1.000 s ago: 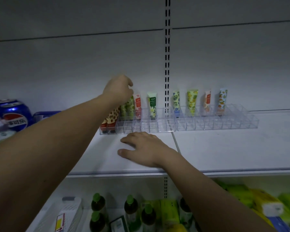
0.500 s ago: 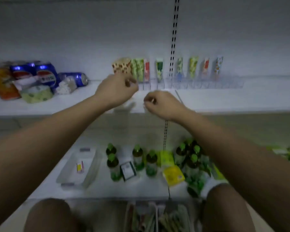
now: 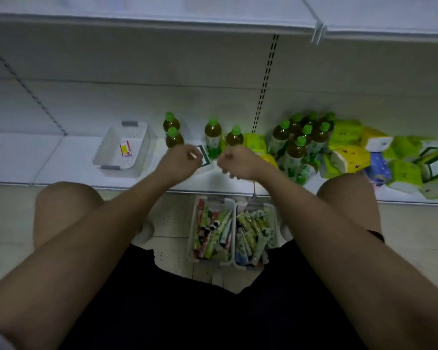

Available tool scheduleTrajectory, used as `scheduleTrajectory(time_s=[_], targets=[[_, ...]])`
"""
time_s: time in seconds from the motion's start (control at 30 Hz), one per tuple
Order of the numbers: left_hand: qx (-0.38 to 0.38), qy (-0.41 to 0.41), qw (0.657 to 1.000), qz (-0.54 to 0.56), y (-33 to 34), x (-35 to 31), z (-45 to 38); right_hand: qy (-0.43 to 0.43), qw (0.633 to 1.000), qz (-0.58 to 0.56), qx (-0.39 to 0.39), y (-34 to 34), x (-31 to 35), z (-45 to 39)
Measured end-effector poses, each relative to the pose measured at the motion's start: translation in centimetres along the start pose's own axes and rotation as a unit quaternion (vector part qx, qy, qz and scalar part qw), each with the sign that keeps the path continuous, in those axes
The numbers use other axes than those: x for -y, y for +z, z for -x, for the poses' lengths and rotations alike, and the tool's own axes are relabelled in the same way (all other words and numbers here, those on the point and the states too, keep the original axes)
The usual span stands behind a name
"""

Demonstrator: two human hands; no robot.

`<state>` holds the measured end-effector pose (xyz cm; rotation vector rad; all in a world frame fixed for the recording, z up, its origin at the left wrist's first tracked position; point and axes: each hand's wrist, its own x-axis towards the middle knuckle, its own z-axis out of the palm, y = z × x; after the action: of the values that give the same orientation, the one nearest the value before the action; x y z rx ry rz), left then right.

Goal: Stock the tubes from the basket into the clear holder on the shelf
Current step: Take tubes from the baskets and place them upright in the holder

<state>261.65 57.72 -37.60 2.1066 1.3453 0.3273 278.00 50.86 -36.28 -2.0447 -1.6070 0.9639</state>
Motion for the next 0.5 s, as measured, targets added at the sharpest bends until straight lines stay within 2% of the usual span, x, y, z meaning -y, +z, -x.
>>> scheduleTrajectory(time_s=[0.23, 0.4, 0.5], targets=[[0.133, -0.181, 0.973, 0.059, 10.4, 7.8, -0.3, 0.13, 0.98, 0.015, 0.153, 10.3, -8.7, -2.6], [0.203, -0.246, 0.944, 0.082, 16.8, 11.7, 0.0, 0.161, 0.965, 0.015, 0.205, 15.7, -14.4, -3.0], [0.227, -0.267, 0.934, 0.076, 20.9, 13.2, 0.6, 0.216, 0.947, 0.028, 0.236, 18.5, -17.2, -3.0]])
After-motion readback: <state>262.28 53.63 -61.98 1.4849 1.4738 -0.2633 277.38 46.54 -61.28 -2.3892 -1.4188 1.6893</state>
